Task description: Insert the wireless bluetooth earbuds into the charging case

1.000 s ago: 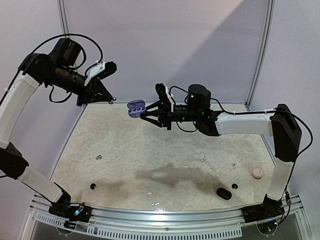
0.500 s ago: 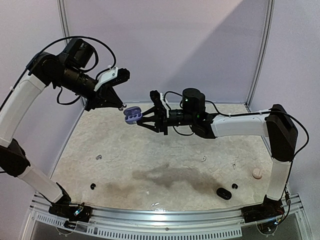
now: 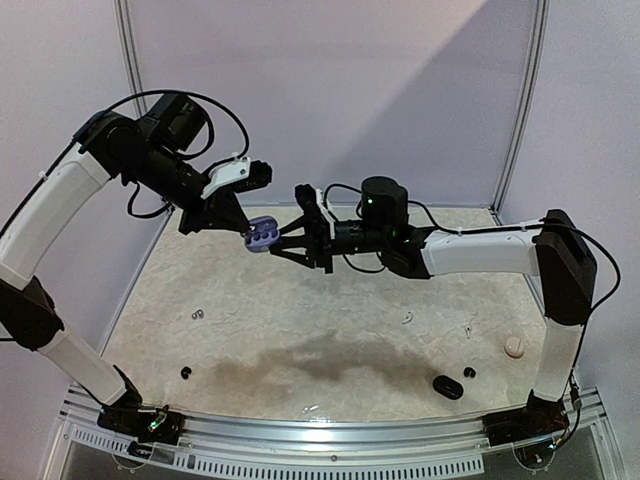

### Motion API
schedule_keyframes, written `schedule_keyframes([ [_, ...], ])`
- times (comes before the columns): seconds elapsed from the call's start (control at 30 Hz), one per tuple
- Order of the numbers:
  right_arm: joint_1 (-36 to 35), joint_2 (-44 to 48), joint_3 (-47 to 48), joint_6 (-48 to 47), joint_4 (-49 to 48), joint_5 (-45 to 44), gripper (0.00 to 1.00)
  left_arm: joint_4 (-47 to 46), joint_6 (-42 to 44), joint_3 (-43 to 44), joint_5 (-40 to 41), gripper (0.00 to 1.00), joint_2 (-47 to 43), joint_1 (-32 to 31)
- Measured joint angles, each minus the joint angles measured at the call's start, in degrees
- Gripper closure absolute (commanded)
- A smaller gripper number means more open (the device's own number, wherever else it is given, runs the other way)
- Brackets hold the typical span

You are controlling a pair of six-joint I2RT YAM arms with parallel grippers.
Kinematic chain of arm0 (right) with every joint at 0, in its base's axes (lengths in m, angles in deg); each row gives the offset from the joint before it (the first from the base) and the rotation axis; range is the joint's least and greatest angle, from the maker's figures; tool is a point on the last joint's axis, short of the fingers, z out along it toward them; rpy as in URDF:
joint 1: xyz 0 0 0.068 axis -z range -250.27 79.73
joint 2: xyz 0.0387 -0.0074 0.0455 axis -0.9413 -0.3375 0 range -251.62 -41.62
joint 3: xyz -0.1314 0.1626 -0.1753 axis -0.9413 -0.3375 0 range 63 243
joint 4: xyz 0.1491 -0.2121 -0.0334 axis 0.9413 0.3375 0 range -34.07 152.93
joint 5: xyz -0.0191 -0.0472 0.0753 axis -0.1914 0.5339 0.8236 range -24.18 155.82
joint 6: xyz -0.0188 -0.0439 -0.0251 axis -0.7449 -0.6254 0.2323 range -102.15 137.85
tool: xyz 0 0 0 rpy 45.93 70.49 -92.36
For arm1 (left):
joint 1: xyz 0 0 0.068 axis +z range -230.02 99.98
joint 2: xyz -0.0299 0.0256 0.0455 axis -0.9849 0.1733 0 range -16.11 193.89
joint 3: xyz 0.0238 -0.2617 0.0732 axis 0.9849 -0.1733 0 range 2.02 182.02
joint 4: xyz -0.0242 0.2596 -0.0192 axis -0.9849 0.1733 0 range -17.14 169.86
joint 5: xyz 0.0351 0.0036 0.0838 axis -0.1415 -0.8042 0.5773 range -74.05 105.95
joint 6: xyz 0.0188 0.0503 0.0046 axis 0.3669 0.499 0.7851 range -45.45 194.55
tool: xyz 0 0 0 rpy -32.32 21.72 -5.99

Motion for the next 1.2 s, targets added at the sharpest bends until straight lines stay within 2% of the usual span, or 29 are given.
schedule_keyframes([
  [0.93, -0.44, 0.96, 0.90, -3.39, 2.58, -0.26, 1.00, 0.00, 1.90, -0.87, 2.21, 1.00, 1.79, -0.17],
  [1.2, -0.55, 0.96, 0.90, -3.19, 2.01, -0.48, 1.00, -0.07, 2.69, -0.87, 2.43, 0.80, 1.81, -0.52],
])
